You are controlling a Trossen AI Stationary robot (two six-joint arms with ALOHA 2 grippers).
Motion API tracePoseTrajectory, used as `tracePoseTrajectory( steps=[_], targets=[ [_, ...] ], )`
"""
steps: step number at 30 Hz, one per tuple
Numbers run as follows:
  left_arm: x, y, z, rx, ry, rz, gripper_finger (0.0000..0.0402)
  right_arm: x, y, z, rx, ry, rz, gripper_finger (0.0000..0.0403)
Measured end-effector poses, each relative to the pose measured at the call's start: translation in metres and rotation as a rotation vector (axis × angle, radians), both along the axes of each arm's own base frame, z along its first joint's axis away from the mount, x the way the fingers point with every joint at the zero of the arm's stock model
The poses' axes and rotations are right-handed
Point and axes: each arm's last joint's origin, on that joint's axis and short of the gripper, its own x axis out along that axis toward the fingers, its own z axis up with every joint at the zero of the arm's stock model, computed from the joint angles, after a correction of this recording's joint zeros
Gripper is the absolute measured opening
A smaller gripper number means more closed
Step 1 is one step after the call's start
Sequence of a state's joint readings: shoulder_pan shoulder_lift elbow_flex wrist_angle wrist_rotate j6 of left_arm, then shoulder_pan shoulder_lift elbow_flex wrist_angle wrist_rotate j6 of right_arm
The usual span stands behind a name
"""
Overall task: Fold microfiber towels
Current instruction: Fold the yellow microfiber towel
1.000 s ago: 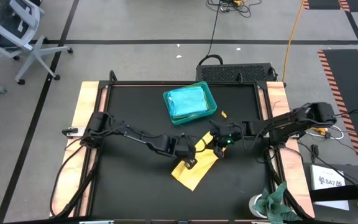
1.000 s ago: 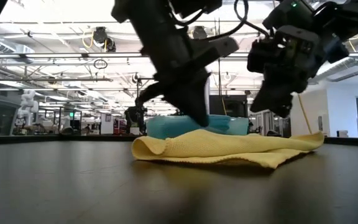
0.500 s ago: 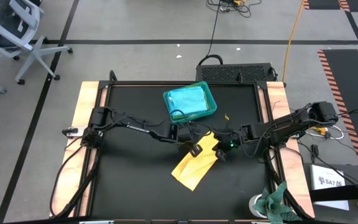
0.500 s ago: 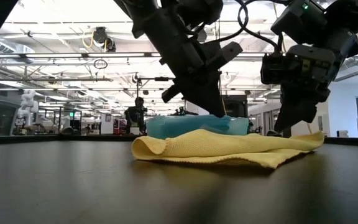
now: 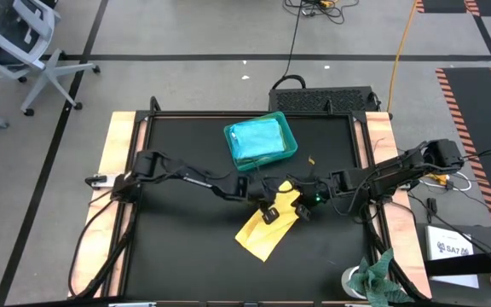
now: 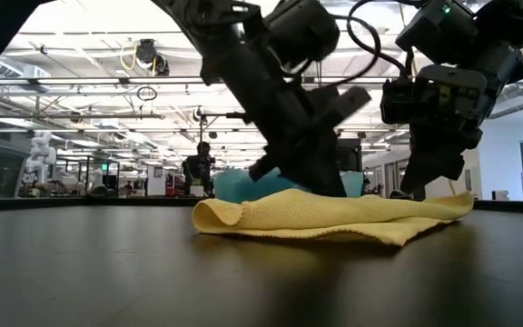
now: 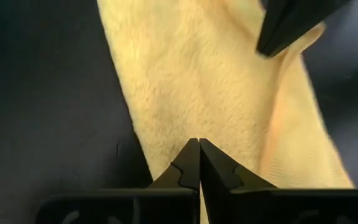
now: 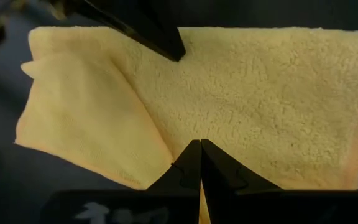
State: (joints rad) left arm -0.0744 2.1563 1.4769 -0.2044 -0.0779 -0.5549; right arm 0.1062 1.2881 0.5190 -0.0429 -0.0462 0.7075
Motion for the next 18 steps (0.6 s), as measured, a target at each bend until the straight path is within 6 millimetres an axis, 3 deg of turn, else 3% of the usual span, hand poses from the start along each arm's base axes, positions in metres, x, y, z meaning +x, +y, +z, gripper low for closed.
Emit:
tracePoseTrajectory(
  steps=[10,18],
  targets=[
    [0.001,-0.002,-0.012,0.01,0.026,0.011,0.0004,-0.003,-0.001,-0.003,0.004,0.047,-0.025,0.0],
    [0.0,-0.002,-0.012,0.011,0.028,0.012,0.0004,-0.021,-0.004,-0.012,-0.049,0.259,-0.063,0.0]
  ],
)
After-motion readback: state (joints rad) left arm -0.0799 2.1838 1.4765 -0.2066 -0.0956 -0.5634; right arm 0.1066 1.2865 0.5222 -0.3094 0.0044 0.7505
